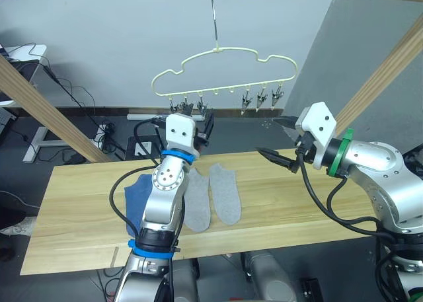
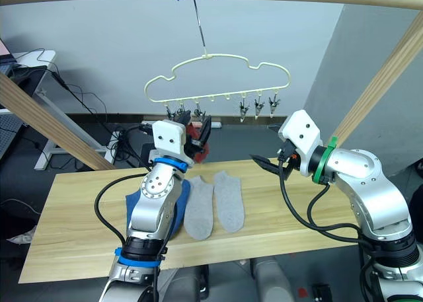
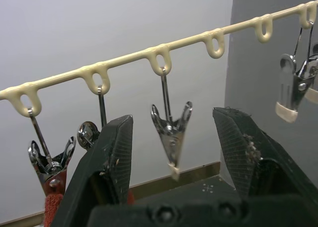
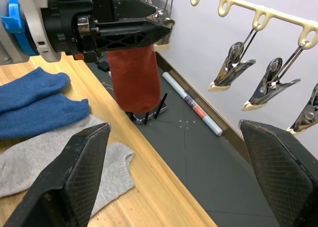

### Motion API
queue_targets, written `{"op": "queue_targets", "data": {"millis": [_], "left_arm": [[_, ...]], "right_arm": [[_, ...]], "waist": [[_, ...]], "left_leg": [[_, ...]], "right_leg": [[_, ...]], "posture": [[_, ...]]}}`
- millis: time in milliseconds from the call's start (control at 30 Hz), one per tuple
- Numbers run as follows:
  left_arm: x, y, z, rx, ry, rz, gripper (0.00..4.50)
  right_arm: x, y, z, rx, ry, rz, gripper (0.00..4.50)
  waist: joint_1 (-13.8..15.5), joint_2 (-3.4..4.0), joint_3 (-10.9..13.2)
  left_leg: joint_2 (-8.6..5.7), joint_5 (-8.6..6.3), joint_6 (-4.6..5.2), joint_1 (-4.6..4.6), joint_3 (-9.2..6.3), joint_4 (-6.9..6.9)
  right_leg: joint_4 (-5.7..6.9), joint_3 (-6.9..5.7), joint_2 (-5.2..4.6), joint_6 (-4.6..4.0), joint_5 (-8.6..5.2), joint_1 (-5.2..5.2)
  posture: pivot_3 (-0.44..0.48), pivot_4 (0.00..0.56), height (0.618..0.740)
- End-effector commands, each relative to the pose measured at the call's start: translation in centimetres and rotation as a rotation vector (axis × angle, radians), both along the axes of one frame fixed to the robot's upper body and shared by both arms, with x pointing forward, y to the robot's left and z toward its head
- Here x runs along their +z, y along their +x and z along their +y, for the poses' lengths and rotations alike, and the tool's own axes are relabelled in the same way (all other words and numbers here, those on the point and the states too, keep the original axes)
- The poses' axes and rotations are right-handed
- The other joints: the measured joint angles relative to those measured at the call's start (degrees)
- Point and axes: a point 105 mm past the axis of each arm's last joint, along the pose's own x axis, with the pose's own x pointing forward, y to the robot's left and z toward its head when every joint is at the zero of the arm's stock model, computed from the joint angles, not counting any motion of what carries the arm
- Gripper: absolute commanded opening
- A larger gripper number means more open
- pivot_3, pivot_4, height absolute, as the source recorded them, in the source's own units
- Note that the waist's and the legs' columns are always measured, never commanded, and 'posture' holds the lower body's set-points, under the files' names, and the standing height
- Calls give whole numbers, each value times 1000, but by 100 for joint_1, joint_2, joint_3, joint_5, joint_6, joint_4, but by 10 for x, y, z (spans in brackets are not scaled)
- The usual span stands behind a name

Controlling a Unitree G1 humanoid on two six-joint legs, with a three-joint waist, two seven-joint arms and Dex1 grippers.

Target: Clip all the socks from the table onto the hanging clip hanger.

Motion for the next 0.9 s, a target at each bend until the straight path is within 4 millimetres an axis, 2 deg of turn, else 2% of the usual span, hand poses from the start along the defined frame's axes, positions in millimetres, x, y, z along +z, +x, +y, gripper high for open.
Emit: {"op": "queue_targets", "data": {"millis": [33, 733, 833, 900], "left_arm": [[18, 1, -5, -19, -7, -74, 2816], [17, 14, -3, 8, -11, -67, 2816], [17, 15, -2, 11, -12, -66, 2282], [18, 16, -2, 15, -11, -68, 1689]], "right_arm": [[14, -4, 0, 10, 13, -59, 4344], [13, -3, -2, 5, 30, -41, 4344], [15, -3, -3, 5, 35, -42, 4392], [15, -3, -3, 6, 37, -42, 4392]], "waist": [[0, 0, 0], [-83, 0, 0], [-83, -1, 0], [-83, 0, 0]], "left_leg": [[0, 0, 0, 0, 0, 0], [0, 0, 0, 0, 0, -1], [0, 0, 0, 0, 0, 0], [0, 0, 0, 0, 0, 0]], "right_leg": [[1, -1, 0, 0, 0, 0], [0, 0, 0, 1, 0, 0], [0, 0, 0, 1, 0, 0], [1, 0, 0, 1, 0, 0]], "posture": [[-262, 282, 740], [-270, 284, 740], [-269, 285, 740], [-269, 285, 740]]}}
